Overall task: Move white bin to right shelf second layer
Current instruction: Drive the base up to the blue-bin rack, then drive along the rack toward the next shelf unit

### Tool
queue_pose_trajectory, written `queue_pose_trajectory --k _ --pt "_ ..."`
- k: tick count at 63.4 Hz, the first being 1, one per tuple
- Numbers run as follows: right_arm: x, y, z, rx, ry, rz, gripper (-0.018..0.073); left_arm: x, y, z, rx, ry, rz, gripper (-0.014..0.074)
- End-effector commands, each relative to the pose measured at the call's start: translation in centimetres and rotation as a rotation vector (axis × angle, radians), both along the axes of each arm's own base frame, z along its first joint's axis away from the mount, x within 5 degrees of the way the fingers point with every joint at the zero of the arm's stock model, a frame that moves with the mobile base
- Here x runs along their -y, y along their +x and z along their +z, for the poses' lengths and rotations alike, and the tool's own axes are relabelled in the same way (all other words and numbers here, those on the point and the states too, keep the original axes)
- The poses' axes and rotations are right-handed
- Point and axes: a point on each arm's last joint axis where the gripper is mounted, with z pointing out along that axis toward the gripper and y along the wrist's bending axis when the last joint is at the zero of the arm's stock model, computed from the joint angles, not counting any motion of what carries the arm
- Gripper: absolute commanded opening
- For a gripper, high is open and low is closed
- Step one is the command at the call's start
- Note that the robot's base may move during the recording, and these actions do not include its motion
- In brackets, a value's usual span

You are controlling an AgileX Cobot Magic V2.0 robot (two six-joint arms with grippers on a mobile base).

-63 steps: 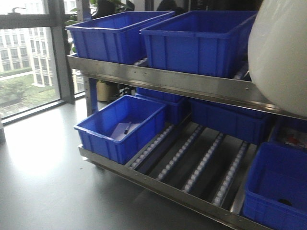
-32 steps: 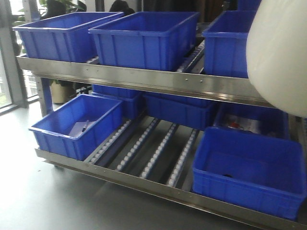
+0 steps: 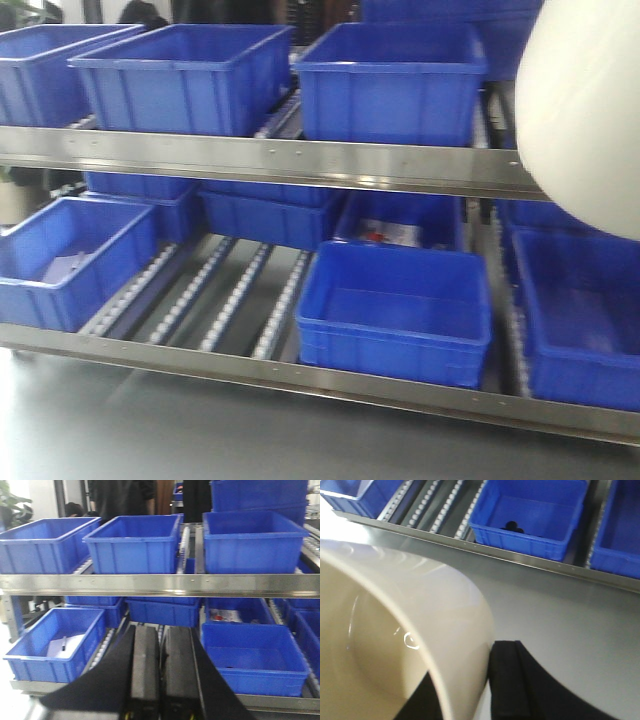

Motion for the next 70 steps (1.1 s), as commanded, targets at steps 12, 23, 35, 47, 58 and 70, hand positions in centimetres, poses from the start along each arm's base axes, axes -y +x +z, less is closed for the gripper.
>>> queue_pose_trajectory --k 12,23,35,47,58,70 --pt "0.02 0.40 1.71 0.114 0.028 -0.012 0.0055 -0.05 -0.05 -0.22 0.070 -0.027 0.002 0.0085" --pt "0.02 0.40 1.71 0.114 0.028 -0.012 0.0055 -0.05 -0.05 -0.22 0.070 -0.027 0.002 0.0085" --pt "0.02 0.40 1.71 0.114 0.028 -0.012 0.0055 -0.05 -0.05 -0.22 0.070 -0.027 0.002 0.0085" --pt "0.02 0.40 1.71 0.114 0.028 -0.012 0.0055 -0.05 -0.05 -0.22 0.070 -0.027 0.002 0.0085" --pt "0.03 0.39 1.70 0.113 0.028 -0.011 0.0055 -0.05 -0.05 -0.22 0.070 -0.027 0.002 0.0085" --pt "0.03 0.39 1.70 0.113 0.028 -0.012 0.0055 -0.05 -0.05 -0.22 0.070 -0.027 0.002 0.0085"
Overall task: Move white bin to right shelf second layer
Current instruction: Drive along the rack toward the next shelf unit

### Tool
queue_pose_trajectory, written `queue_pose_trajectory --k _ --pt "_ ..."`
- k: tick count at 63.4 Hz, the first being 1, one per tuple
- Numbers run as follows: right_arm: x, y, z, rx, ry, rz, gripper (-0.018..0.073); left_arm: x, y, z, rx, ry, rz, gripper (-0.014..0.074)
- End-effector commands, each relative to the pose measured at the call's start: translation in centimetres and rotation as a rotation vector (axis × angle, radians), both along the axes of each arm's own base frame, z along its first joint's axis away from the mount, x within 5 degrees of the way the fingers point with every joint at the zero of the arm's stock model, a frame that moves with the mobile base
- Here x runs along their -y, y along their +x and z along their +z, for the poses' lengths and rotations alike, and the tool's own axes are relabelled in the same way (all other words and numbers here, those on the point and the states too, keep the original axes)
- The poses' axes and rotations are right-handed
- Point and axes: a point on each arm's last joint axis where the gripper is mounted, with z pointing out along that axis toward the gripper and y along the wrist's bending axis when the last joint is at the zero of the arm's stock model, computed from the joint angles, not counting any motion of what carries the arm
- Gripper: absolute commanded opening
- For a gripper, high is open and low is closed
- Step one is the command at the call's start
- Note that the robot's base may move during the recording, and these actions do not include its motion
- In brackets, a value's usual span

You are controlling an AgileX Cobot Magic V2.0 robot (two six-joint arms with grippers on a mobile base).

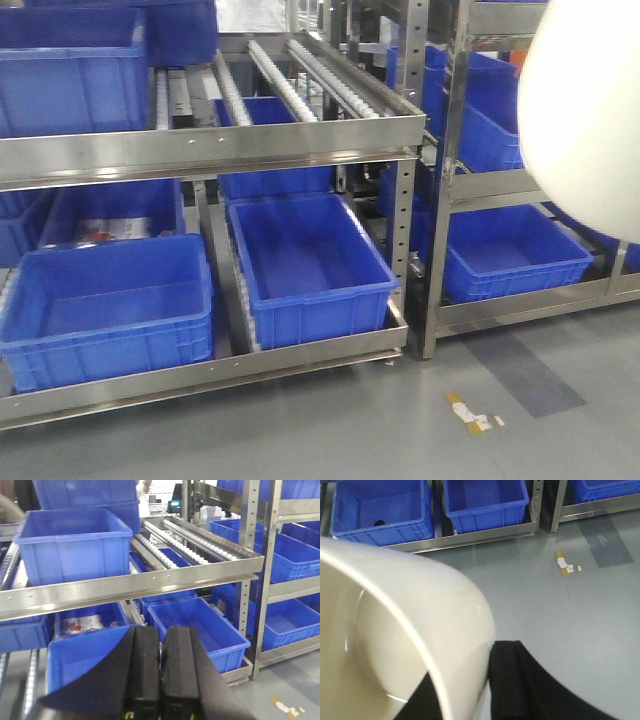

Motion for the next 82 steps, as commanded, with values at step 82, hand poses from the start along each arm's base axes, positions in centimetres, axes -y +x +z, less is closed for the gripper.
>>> queue_pose_trajectory --k 82 --pt "0.03 0.35 1.70 0.112 0.028 -0.011 0.0055 -0.05 -0.05 -0.22 0.070 -0.027 0.002 0.0085"
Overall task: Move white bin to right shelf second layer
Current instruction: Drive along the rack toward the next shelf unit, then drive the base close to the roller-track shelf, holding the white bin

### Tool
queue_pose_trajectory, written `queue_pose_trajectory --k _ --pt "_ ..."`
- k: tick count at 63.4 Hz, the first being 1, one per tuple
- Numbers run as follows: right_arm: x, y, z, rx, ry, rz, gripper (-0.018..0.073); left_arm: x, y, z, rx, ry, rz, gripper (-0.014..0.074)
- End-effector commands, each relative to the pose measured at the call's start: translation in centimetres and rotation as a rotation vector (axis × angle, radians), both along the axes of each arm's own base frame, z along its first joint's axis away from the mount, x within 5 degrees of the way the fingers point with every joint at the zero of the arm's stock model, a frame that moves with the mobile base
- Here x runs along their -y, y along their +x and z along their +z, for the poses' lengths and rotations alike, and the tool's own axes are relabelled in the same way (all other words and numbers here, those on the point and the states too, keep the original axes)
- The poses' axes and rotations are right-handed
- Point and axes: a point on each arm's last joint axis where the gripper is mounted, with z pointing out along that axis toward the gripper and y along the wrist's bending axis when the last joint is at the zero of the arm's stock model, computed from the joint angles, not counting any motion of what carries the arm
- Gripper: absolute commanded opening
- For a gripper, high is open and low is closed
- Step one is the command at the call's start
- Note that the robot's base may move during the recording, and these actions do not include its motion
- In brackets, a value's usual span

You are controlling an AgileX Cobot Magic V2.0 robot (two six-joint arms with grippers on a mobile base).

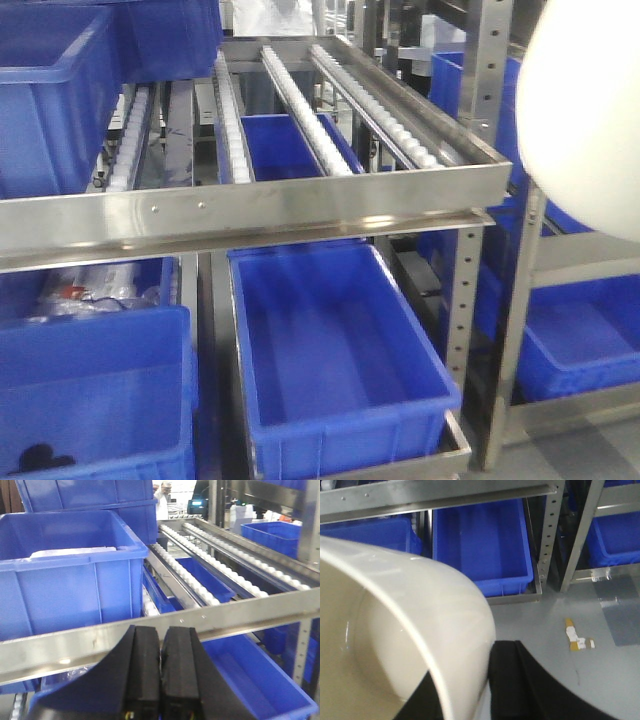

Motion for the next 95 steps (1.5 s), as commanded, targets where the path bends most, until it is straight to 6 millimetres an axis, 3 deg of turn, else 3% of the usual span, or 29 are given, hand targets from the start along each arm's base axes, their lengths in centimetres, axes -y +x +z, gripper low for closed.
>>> queue_pose_trajectory --k 1,95 --pt "0.03 0.36 1.72 0.115 0.028 -0.011 0.0055 -0.05 -0.05 -0.22 0.070 -0.027 0.002 0.0085" --pt "0.03 0.36 1.72 0.115 0.028 -0.011 0.0055 -0.05 -0.05 -0.22 0.070 -0.027 0.002 0.0085"
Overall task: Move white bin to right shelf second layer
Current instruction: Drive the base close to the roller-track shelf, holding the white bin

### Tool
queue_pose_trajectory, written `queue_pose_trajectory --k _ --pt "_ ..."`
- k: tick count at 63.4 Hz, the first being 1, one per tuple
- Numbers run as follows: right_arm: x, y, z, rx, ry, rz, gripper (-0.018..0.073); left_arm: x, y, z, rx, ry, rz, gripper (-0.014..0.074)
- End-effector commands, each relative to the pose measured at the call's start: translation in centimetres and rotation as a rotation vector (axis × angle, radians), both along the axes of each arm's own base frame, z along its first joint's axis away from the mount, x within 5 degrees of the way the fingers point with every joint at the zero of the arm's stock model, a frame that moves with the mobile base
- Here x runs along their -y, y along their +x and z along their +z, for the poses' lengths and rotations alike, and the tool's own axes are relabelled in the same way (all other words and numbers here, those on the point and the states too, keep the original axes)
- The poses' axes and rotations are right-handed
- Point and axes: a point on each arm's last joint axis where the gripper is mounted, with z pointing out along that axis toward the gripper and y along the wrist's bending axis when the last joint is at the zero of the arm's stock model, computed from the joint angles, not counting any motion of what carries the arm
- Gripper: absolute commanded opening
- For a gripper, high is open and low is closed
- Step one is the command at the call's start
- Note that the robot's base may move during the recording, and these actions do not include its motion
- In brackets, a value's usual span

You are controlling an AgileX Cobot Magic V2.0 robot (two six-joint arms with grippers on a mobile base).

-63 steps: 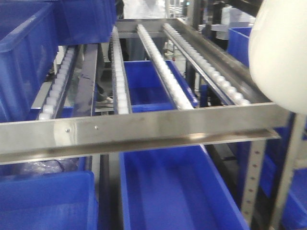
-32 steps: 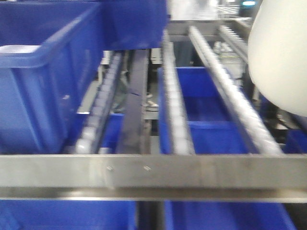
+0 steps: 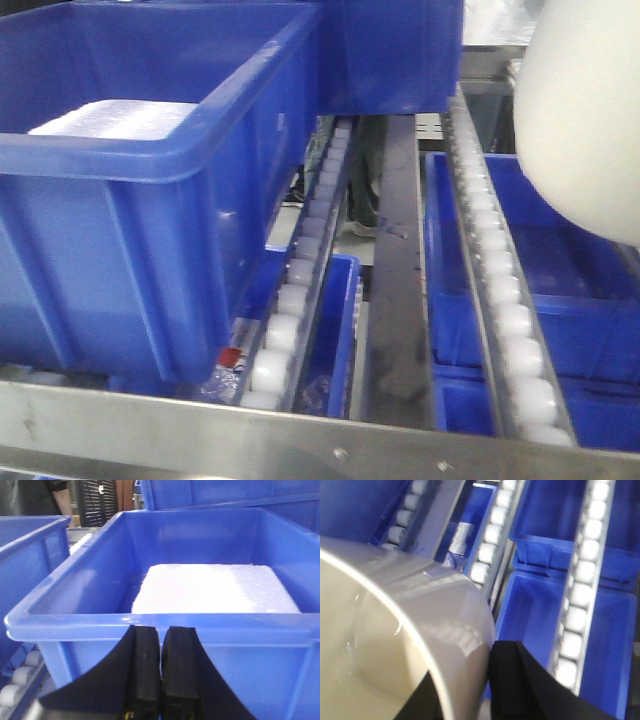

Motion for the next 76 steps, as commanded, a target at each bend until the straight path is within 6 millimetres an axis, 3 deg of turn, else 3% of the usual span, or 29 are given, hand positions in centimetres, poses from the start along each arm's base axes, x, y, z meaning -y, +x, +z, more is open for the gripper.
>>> queue_pose_trajectory --k 1,76 --pt "0.03 0.36 1.72 0.115 0.028 -0.011 0.0055 -0.05 -0.05 -0.22 0.070 -0.027 0.002 0.0085" --pt "0.03 0.36 1.72 0.115 0.028 -0.011 0.0055 -0.05 -0.05 -0.22 0.070 -0.027 0.002 0.0085"
